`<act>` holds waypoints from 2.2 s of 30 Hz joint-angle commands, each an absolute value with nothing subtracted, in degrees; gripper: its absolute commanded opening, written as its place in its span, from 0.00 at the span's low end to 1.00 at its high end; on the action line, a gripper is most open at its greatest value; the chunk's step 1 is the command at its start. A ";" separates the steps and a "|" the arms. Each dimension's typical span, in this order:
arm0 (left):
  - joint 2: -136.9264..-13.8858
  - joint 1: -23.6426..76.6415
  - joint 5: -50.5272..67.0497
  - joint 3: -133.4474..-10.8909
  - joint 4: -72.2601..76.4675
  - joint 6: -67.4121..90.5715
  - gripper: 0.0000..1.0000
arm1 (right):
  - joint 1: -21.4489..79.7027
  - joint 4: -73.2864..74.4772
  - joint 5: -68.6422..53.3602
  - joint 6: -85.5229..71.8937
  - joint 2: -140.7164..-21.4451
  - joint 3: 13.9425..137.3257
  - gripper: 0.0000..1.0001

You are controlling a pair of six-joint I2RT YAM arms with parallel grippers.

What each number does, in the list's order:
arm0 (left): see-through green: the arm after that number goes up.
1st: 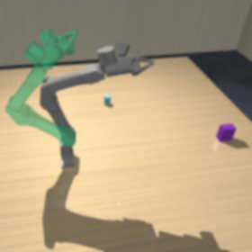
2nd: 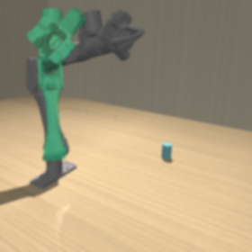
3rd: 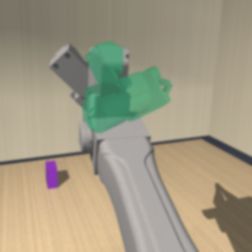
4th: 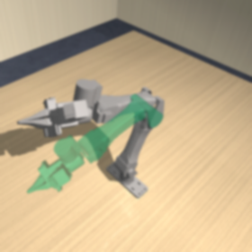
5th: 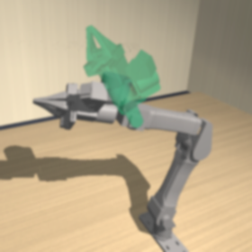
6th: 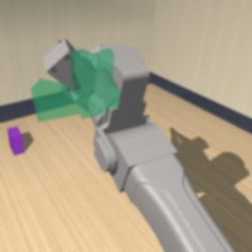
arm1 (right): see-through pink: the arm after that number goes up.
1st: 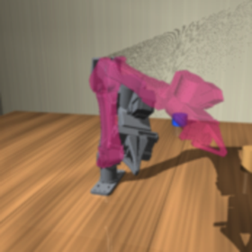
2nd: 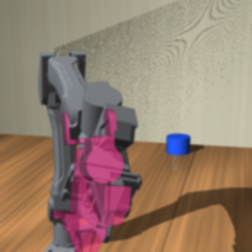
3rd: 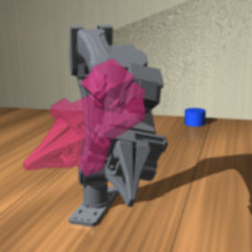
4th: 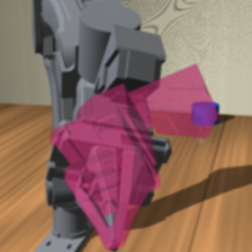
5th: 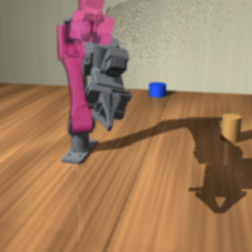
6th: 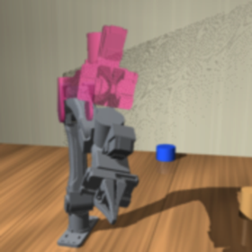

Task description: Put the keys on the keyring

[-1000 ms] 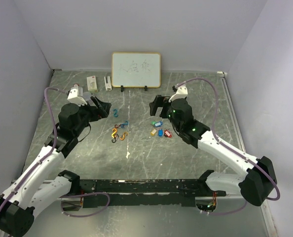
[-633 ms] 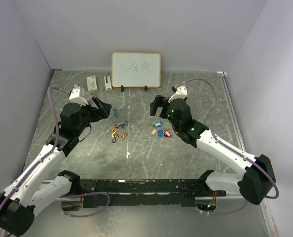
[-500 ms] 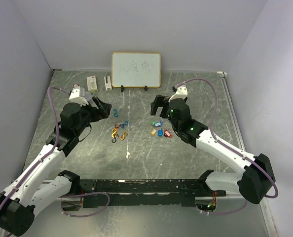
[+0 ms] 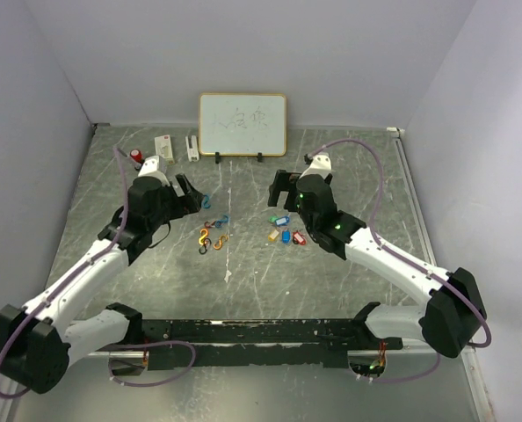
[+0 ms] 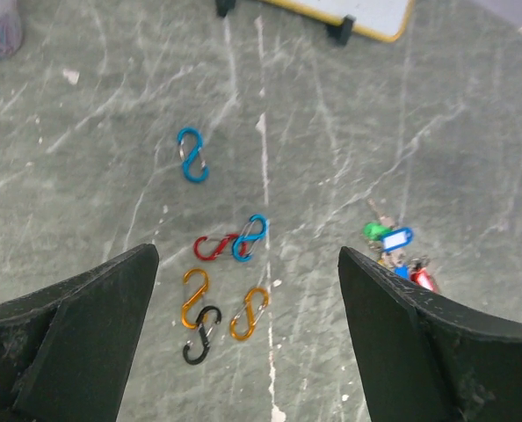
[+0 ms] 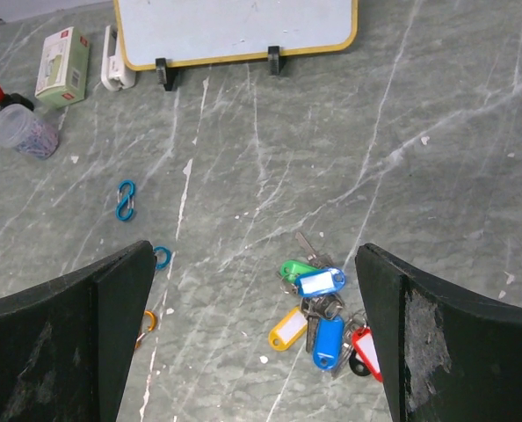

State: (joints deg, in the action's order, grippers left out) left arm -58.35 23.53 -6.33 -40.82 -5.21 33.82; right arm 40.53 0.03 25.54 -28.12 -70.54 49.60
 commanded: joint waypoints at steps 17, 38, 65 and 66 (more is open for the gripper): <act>-86.11 26.80 -16.64 -52.76 -3.17 30.24 0.93 | 40.72 1.63 27.74 -28.51 -70.48 51.28 1.00; -104.97 30.54 -25.07 -63.94 -3.10 29.00 0.93 | 39.66 0.55 29.27 -26.47 -71.17 50.56 1.00; -109.67 27.95 -21.32 -63.02 1.57 27.55 0.87 | 39.02 0.79 29.62 -26.90 -71.20 50.40 1.00; -109.95 27.95 -21.15 -63.13 1.66 27.52 0.87 | 38.98 0.72 29.62 -26.91 -71.27 50.44 1.00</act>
